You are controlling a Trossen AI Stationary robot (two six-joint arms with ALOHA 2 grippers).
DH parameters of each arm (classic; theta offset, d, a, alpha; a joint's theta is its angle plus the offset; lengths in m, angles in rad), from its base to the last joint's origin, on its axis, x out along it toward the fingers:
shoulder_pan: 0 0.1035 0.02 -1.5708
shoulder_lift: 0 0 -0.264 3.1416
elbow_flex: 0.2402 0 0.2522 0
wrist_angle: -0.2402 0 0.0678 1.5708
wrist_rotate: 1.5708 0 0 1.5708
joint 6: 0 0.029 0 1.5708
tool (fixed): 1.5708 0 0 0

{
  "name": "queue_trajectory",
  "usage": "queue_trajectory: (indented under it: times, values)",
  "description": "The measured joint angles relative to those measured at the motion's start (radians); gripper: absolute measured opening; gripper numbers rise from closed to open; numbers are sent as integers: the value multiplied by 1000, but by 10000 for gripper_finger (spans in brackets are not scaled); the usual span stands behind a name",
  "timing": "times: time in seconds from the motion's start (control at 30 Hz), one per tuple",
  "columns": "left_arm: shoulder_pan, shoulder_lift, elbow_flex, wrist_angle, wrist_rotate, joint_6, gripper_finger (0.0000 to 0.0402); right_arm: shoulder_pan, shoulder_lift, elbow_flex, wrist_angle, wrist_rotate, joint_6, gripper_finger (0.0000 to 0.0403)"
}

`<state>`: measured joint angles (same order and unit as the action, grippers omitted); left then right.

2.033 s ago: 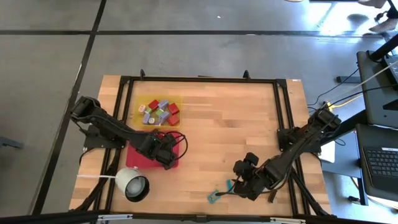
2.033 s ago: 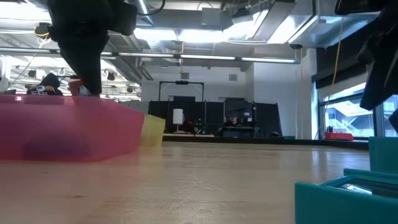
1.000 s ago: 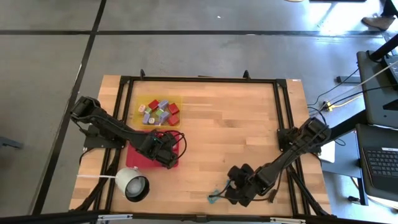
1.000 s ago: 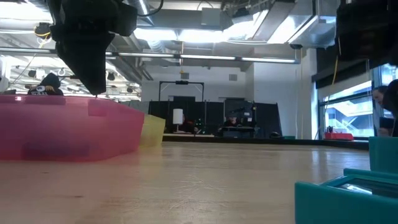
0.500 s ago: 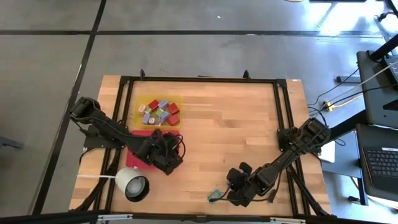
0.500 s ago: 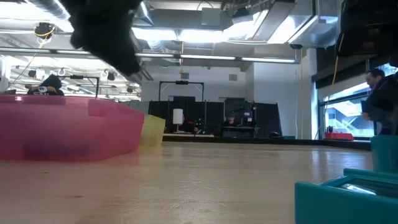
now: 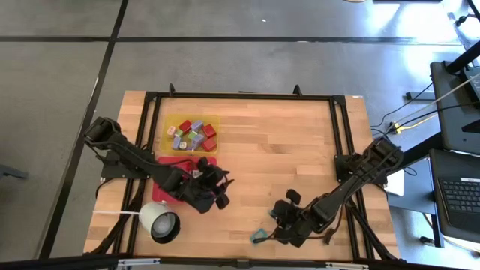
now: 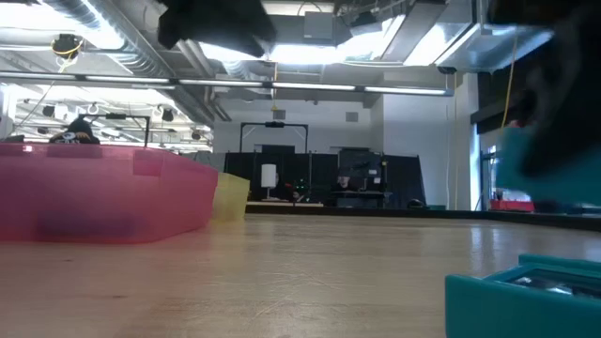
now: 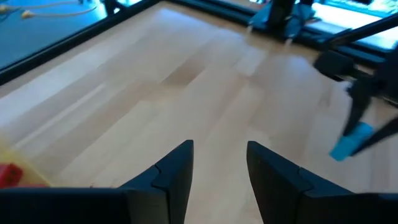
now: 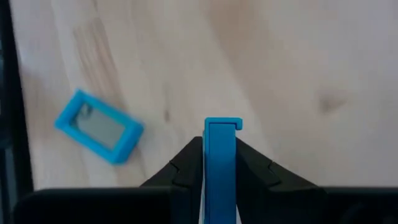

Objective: Pick & Place Office items
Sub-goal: Put the light blue timer into the red bin

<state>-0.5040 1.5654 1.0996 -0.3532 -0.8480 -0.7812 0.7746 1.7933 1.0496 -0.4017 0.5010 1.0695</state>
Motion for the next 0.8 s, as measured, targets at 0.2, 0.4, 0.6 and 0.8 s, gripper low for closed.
queue_trajectory:
  times: [0.2, 0.4, 0.6, 0.8]
  values:
    - [-37, 0, 0, 49, -44, 70, 145, -16, -61, 0, 19, 237, -144, 52]
    - [-74, 47, 0, 109, -51, 200, 143, -49, -80, 0, 213, 356, -406, 67]
    - [-108, 173, 0, 306, -44, 443, 143, -84, -80, 0, 449, 360, -609, 58]
    - [-124, 248, 0, 481, -48, 574, 143, -96, -80, 0, 623, 398, -757, 62]
